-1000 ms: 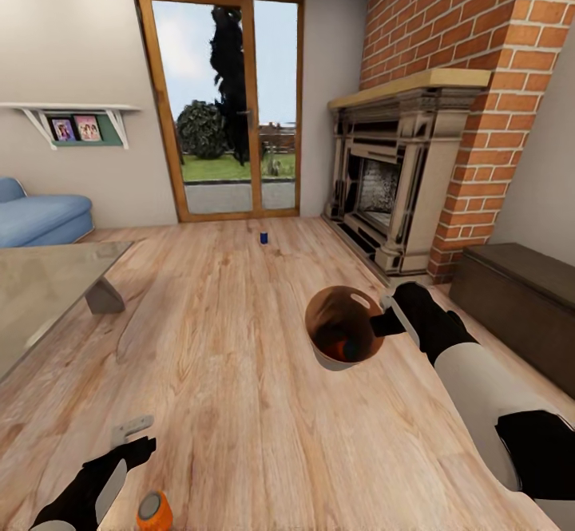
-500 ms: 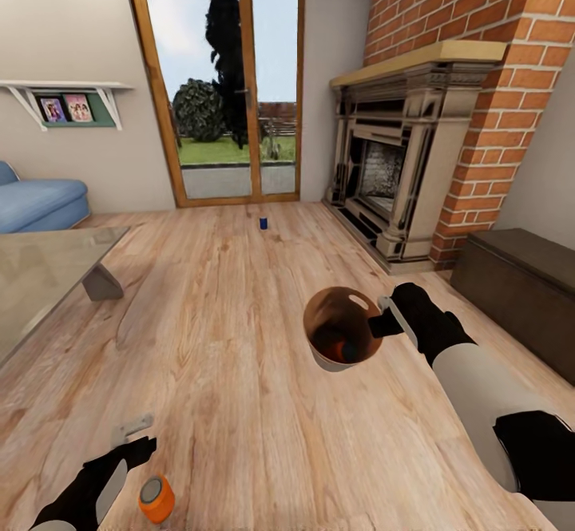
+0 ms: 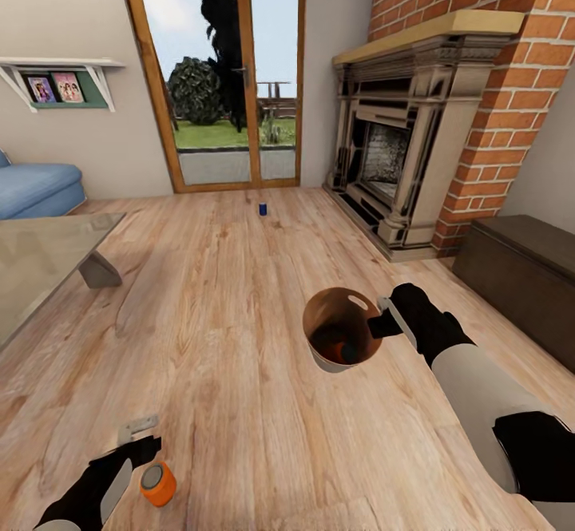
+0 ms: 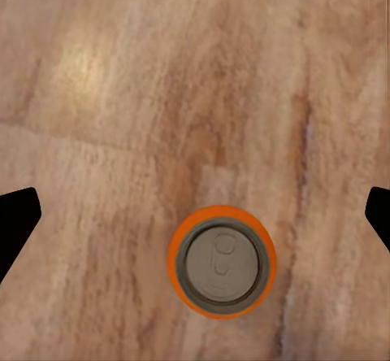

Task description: Put the three can of soda from the living room inside the tash can in the kitchen.

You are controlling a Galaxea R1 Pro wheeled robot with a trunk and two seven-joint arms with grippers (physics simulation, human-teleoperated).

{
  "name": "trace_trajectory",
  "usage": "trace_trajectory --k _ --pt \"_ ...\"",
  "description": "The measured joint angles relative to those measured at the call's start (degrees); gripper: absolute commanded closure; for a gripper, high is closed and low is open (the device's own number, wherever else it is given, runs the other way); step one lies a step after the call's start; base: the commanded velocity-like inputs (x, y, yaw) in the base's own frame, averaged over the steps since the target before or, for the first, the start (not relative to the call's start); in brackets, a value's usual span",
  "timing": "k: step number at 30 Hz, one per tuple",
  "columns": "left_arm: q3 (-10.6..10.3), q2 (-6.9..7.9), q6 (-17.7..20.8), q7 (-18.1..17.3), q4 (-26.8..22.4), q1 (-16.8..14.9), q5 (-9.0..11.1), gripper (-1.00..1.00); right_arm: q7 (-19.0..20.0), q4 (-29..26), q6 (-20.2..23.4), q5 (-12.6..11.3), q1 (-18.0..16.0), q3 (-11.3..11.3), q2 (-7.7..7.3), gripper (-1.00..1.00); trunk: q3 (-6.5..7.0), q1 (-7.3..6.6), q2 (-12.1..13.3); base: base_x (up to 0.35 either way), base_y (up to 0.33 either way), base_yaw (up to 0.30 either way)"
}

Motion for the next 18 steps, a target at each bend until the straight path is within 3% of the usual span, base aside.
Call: trace_trajectory --k 18 --pt "-2.29 -0.13 0.05 -2.15 0.04 0.0 -0.01 -1.0 -0.01 0.06 0.0 -0.09 0.05 0.07 0.12 1.0 0.0 0.0 0.0 0.0 0.0 0.0"
